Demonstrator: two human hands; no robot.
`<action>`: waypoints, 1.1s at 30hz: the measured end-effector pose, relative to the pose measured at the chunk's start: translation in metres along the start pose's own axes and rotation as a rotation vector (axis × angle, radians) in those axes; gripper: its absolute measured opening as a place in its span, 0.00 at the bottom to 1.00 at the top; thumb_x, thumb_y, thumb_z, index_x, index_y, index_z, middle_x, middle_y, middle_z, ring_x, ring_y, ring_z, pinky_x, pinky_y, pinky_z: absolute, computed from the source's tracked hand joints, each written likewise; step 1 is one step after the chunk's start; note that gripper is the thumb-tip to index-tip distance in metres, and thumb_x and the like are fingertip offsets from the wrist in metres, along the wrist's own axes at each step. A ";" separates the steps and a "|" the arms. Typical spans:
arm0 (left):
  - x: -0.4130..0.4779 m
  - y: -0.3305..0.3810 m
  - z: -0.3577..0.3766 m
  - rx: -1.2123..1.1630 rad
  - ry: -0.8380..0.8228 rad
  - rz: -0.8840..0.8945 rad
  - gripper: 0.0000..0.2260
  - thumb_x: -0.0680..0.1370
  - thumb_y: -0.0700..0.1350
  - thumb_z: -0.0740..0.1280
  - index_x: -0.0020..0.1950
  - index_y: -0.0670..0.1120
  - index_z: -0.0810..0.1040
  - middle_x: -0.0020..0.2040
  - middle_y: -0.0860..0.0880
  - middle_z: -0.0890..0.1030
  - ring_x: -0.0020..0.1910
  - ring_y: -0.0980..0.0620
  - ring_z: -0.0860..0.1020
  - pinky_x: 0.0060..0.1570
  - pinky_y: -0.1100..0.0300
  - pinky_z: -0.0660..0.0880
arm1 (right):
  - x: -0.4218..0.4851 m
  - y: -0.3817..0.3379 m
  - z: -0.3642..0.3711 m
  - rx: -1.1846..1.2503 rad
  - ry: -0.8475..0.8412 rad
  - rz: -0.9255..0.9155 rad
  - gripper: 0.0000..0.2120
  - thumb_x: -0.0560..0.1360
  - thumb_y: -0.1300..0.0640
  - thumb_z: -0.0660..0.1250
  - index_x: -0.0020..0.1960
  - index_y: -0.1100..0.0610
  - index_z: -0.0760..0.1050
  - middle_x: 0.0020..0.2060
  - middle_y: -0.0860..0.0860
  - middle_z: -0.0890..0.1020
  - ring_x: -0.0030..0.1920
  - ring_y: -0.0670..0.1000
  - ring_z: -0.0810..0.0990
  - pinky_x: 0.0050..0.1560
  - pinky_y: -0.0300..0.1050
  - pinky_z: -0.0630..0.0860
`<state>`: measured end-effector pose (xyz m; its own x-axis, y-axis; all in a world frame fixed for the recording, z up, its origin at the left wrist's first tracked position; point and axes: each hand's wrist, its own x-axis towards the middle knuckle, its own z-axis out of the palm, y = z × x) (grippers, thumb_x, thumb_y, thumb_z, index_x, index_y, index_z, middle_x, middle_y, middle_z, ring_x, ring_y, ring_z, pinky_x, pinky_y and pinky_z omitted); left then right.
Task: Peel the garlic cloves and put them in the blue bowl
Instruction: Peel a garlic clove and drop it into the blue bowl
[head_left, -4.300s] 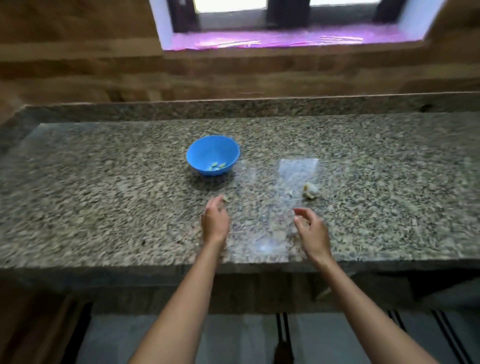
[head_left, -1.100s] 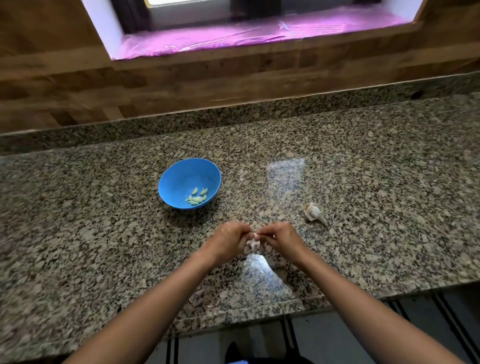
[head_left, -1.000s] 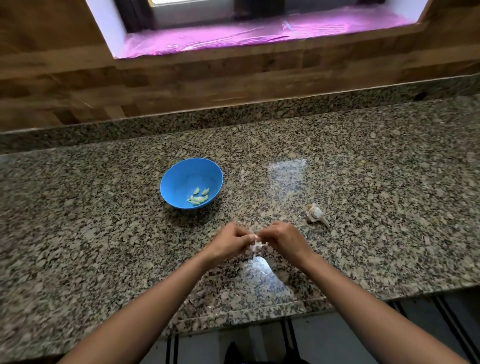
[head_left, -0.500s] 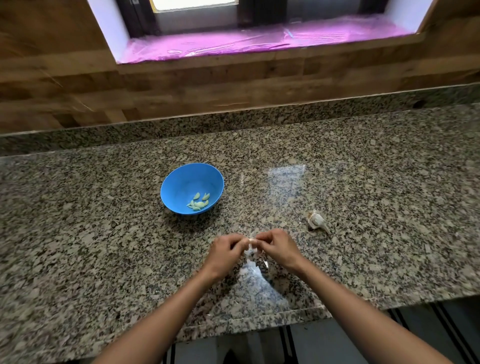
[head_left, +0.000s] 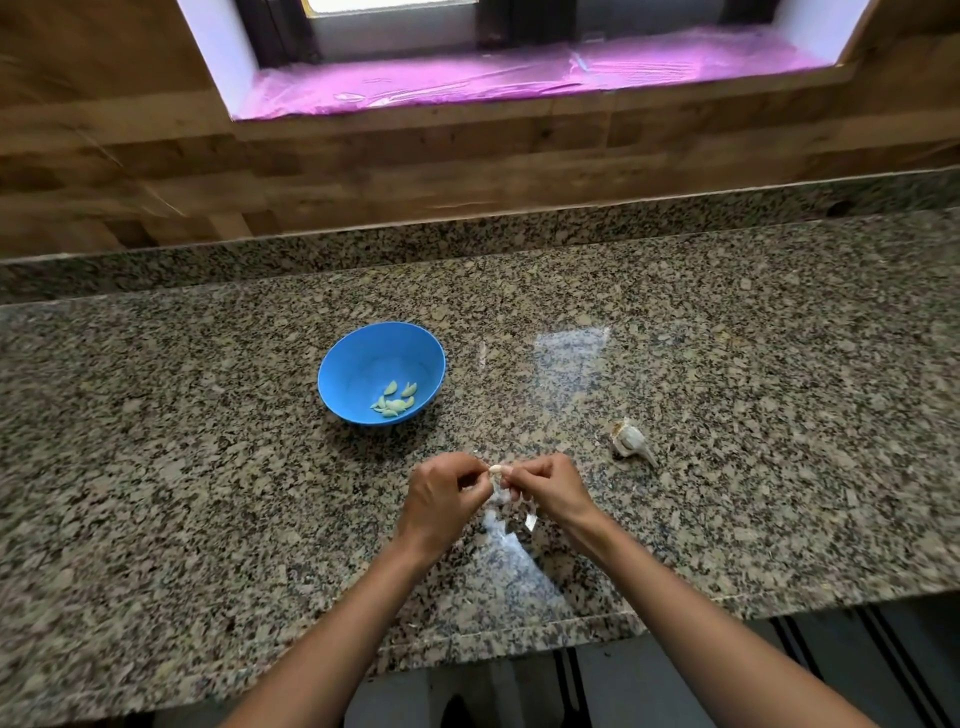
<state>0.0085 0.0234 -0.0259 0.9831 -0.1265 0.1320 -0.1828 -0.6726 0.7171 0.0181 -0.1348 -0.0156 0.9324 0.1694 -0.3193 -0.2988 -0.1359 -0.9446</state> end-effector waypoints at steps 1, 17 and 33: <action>0.001 0.001 0.000 -0.005 0.017 -0.006 0.03 0.74 0.39 0.69 0.43 0.42 0.82 0.36 0.49 0.81 0.34 0.53 0.78 0.33 0.59 0.77 | 0.000 0.000 0.000 -0.021 -0.004 -0.012 0.11 0.73 0.62 0.67 0.32 0.61 0.78 0.24 0.46 0.77 0.23 0.40 0.68 0.28 0.31 0.67; 0.002 0.008 0.003 -0.160 0.070 -0.150 0.03 0.73 0.41 0.70 0.39 0.43 0.81 0.32 0.52 0.79 0.30 0.60 0.73 0.29 0.70 0.68 | 0.004 0.004 -0.006 0.033 -0.062 -0.044 0.09 0.74 0.61 0.67 0.37 0.63 0.81 0.25 0.50 0.78 0.22 0.43 0.64 0.23 0.32 0.59; 0.003 -0.005 0.000 -0.175 0.006 -0.347 0.03 0.73 0.41 0.72 0.45 0.46 0.84 0.39 0.52 0.83 0.36 0.59 0.80 0.37 0.66 0.79 | 0.009 0.025 -0.009 -0.050 -0.048 -0.095 0.06 0.73 0.61 0.68 0.39 0.59 0.82 0.27 0.48 0.81 0.28 0.46 0.73 0.35 0.40 0.70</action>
<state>0.0122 0.0267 -0.0292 0.9866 0.0913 -0.1353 0.1632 -0.5398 0.8258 0.0211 -0.1453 -0.0417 0.9447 0.2303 -0.2333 -0.1984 -0.1651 -0.9661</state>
